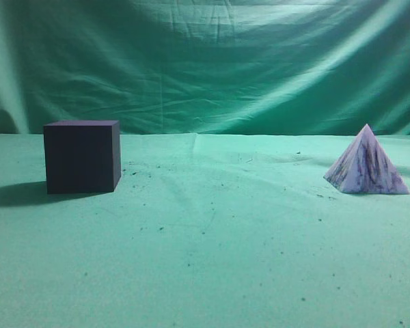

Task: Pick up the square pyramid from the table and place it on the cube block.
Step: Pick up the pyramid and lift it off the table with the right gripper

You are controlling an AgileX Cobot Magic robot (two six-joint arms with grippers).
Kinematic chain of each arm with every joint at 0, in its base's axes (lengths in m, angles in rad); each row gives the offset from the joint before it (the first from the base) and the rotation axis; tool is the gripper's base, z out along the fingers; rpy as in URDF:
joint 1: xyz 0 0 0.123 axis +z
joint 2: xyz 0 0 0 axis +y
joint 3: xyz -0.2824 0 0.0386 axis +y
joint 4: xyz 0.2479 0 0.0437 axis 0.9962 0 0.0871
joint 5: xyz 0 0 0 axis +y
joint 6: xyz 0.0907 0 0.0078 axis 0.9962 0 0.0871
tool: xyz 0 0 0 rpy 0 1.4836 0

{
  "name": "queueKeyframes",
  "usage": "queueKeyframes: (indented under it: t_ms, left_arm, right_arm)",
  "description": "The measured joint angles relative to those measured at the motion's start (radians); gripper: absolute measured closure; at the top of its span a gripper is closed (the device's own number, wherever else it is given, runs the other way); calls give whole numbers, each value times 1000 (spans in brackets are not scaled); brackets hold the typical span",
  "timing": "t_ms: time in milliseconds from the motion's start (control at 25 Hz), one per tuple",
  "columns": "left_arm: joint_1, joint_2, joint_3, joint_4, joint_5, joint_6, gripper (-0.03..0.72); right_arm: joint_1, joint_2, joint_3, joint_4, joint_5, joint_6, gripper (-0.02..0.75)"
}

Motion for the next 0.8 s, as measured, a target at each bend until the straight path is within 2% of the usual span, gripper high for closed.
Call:
queueKeyframes:
  t_ms: [120, 320, 360, 400, 520, 680, 760, 800]
  left_arm:
    - [0, 0, 0, 0, 0, 0, 688]
    - [0, 0, 0, 0, 0, 0, 688]
    - [0, 0, 0, 0, 0, 0, 688]
    - [0, 0, 0, 0, 0, 0, 688]
    - [0, 0, 0, 0, 0, 0, 688]
    - [0, 0, 0, 0, 0, 0, 688]
    - [0, 0, 0, 0, 0, 0, 688]
    - [0, 0, 0, 0, 0, 0, 688]
  right_arm:
    - [91, 110, -18, -29, -14, 40, 738]
    - [185, 291, -40, -53, -73, 60, 738]
    - [197, 328, -45, -54, -89, 61, 678]
    - [205, 363, -50, -54, -102, 61, 678]
    - [210, 454, -71, -54, -159, 61, 489]
    - [210, 561, -104, -55, -201, 71, 174]
    - [210, 613, -125, -57, -211, 107, 94]
    - [210, 642, -137, -61, -213, 138, 93]
